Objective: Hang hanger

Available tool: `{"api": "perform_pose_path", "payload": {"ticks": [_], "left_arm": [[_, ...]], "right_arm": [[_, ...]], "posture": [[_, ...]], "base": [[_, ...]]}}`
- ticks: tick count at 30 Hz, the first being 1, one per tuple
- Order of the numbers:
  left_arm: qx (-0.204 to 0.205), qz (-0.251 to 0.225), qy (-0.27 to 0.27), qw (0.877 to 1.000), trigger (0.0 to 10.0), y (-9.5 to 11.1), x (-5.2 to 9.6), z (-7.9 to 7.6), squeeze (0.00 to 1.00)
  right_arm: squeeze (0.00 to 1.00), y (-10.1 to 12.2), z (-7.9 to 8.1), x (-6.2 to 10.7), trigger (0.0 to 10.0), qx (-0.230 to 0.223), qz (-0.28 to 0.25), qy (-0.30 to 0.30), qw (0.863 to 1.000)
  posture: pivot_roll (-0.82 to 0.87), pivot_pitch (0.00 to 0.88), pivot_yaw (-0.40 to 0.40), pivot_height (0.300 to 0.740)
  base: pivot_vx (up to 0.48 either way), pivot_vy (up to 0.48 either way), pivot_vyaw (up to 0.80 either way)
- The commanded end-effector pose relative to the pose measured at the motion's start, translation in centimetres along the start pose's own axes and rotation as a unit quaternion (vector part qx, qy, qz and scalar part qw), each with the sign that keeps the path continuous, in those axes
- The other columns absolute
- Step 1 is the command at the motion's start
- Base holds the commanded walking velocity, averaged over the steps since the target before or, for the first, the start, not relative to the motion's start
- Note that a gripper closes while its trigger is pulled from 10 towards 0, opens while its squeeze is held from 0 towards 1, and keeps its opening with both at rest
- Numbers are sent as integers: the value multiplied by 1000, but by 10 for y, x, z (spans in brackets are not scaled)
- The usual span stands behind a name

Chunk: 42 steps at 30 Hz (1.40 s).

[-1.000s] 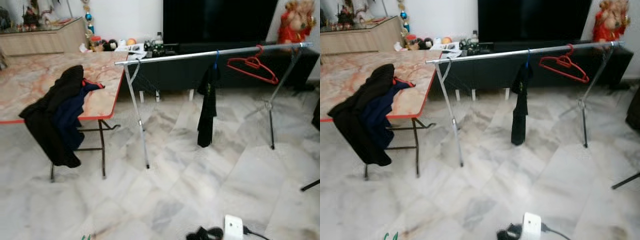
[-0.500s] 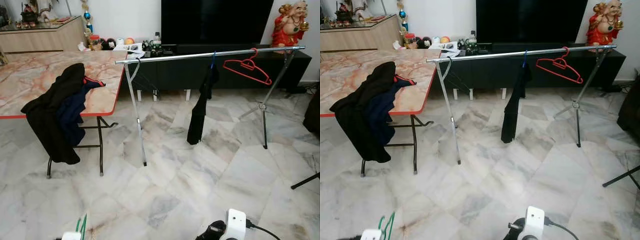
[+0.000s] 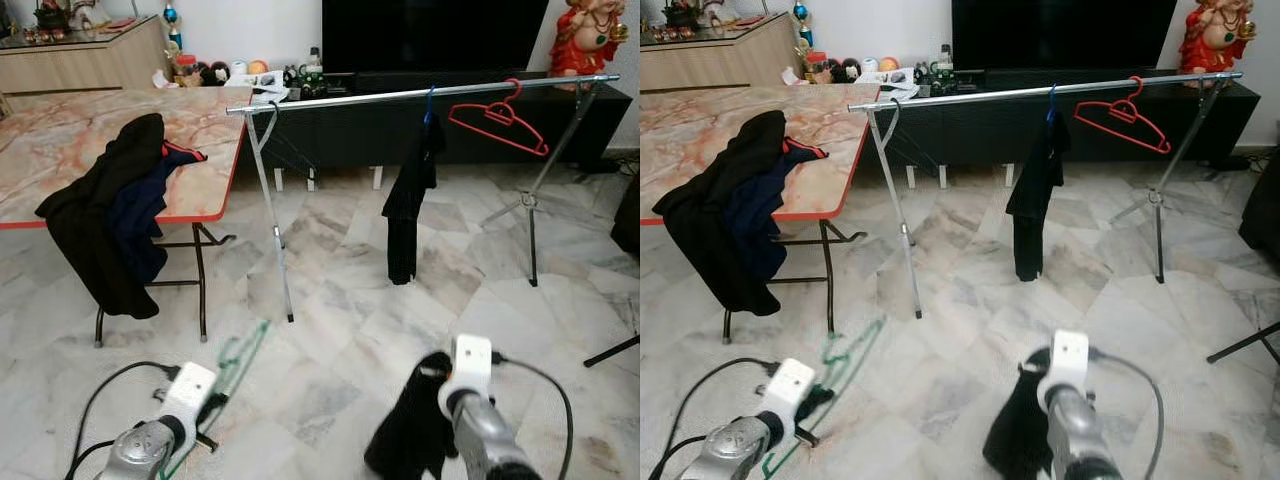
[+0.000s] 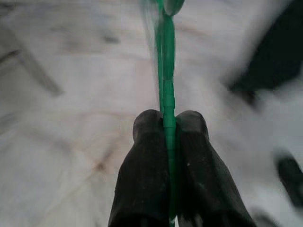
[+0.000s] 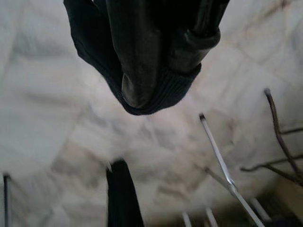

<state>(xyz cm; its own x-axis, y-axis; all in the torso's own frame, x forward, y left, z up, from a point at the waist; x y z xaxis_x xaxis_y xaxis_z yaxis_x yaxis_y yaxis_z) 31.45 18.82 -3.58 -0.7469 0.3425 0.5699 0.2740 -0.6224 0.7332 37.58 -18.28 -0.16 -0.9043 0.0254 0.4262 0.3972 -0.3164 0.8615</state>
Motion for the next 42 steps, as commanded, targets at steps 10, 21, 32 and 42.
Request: {"api": "perform_pose_path", "payload": {"ticks": [10, 21, 32, 42], "left_arm": [[-111, -2, -189, 976, 10000, 20, 15, -25, 0], [-123, -55, -288, 948, 10000, 78, 36, -36, 0], [-101, -74, -286, 950, 10000, 100, 46, -36, 0], [-68, -132, -283, 948, 10000, 133, 49, -36, 0]], "right_arm": [[0, 47, 44, -10, 10000, 61, -51, 59, 995], [0, 92, 103, -15, 10000, 98, -59, 123, 986], [0, 101, 122, -15, 10000, 111, -54, 136, 983], [0, 102, 132, -14, 10000, 114, -41, 152, 981]], "posture": [[148, 0, 19, 740], [144, 0, 7, 740], [150, 0, -6, 740], [154, 0, -9, 740]], "base": [[0, 0, 0], [0, 0, 0], [0, 0, 0], [0, 0, 0]]}}
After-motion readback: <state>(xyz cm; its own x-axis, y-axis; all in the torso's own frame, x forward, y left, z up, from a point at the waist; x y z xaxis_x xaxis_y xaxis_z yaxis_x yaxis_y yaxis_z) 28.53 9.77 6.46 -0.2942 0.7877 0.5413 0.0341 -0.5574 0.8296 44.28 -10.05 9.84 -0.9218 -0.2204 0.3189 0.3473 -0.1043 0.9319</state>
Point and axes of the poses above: a point about 5 cm out from each wrist's last joint towards the gripper, its own x axis pointing back from the gripper into the wrist, its own y axis along the axis of the wrist's last joint, z = x × y, the point moved 6 cm from there along -x, pointing out of the wrist towards the gripper, and after that the axes turned 14 degrees about -x, right-handed, at the moved point
